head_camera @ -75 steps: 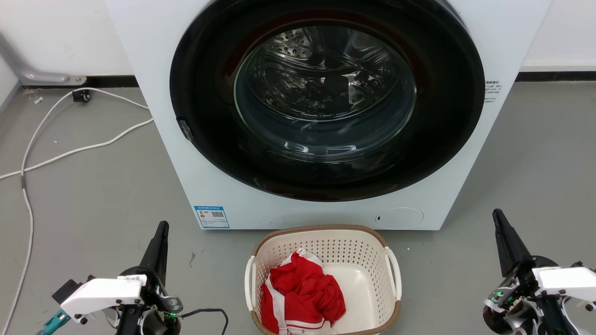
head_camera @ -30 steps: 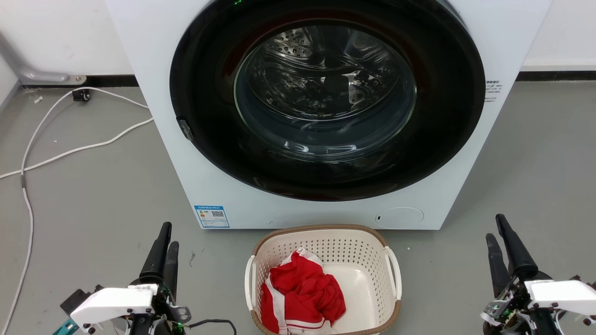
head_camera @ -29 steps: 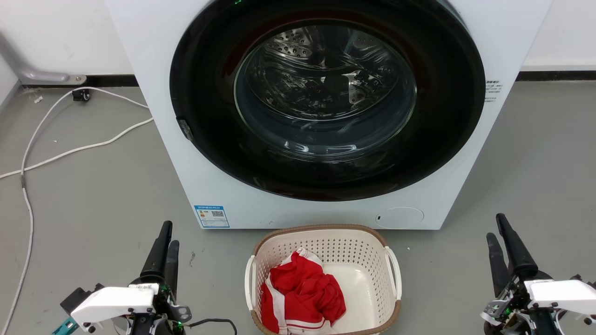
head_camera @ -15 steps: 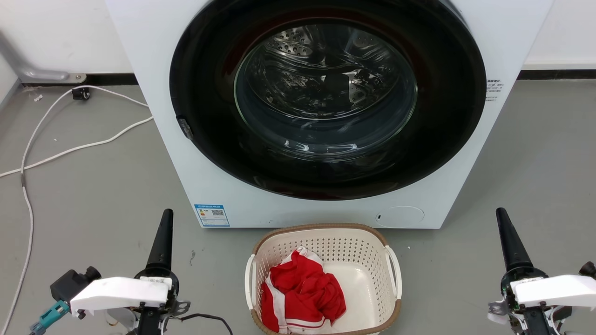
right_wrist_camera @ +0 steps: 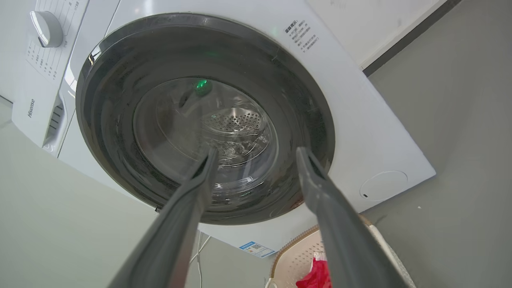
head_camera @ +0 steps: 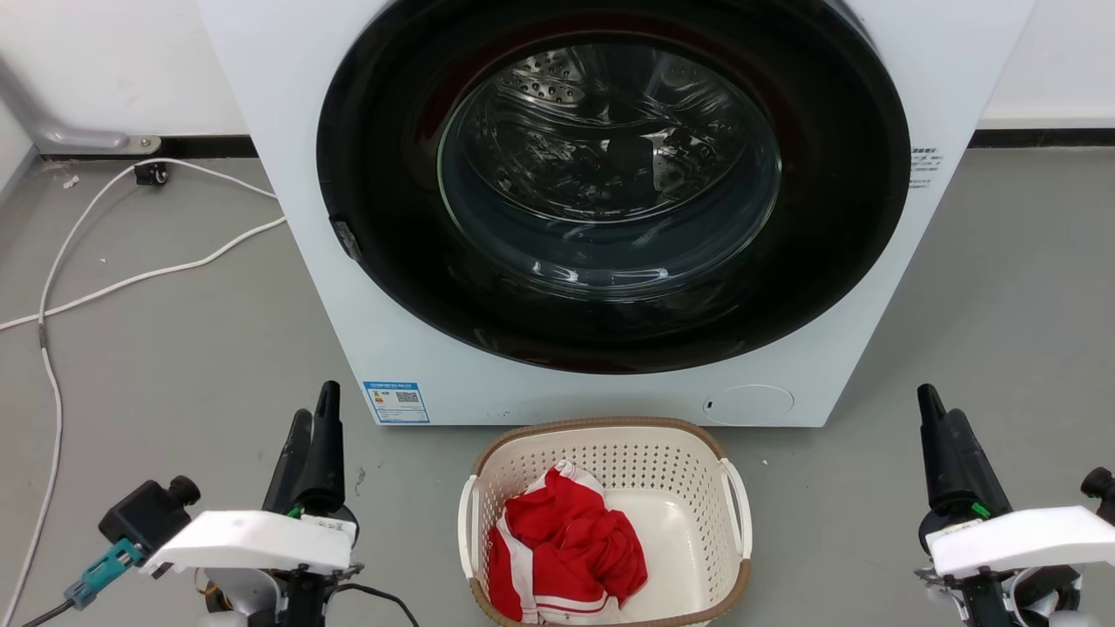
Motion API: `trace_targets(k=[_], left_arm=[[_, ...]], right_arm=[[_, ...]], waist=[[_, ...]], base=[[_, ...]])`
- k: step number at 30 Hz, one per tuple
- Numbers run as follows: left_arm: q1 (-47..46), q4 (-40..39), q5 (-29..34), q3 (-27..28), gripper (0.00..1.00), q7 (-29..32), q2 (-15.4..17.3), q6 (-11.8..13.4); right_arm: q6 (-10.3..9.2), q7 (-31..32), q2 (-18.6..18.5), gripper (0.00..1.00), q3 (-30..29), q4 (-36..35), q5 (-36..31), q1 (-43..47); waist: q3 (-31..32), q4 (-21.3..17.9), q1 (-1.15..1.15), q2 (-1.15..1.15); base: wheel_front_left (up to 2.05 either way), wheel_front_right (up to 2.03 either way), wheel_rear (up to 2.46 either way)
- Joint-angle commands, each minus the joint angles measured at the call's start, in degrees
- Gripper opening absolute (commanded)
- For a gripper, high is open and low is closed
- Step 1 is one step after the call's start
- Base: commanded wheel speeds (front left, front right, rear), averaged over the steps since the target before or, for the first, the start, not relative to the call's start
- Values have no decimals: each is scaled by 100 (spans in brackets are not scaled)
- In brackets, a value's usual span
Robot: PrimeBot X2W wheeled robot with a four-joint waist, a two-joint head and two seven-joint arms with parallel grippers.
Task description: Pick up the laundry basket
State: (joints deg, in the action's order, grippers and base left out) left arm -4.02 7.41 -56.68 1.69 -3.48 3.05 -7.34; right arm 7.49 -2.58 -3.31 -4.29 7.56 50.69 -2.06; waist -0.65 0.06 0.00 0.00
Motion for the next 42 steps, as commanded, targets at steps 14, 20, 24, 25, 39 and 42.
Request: trace_targets(k=[14,20,24,25,39,42], left_arm=[[-84,-19,1633,-230,100,-301,21,91],[-85,31,2096,-280,100,-395,31,130],[-85,60,2364,-307,100,-456,42,146],[-86,73,2427,-311,100,-473,42,150],[-107,222,3193,-396,100,-658,46,204],[-105,257,3380,-425,100,-696,56,227]], right_arm=[[0,-178,13,100,55,-227,-1639,44],[0,-237,17,100,70,-308,-2166,70],[0,-270,20,100,75,-364,-2479,91],[0,-280,21,100,77,-376,-2552,95],[0,-357,30,100,100,-429,-3489,170],[0,-369,32,100,108,-408,-3671,177]], waist=[[2,-7,0,0],[3,-5,0,0],[-2,-7,0,0],[-3,-7,0,0],[-8,-6,0,0],[-4,-7,0,0]], base=[[0,0,0],[0,0,0],[0,0,0],[0,0,0],[0,0,0],[0,0,0]])
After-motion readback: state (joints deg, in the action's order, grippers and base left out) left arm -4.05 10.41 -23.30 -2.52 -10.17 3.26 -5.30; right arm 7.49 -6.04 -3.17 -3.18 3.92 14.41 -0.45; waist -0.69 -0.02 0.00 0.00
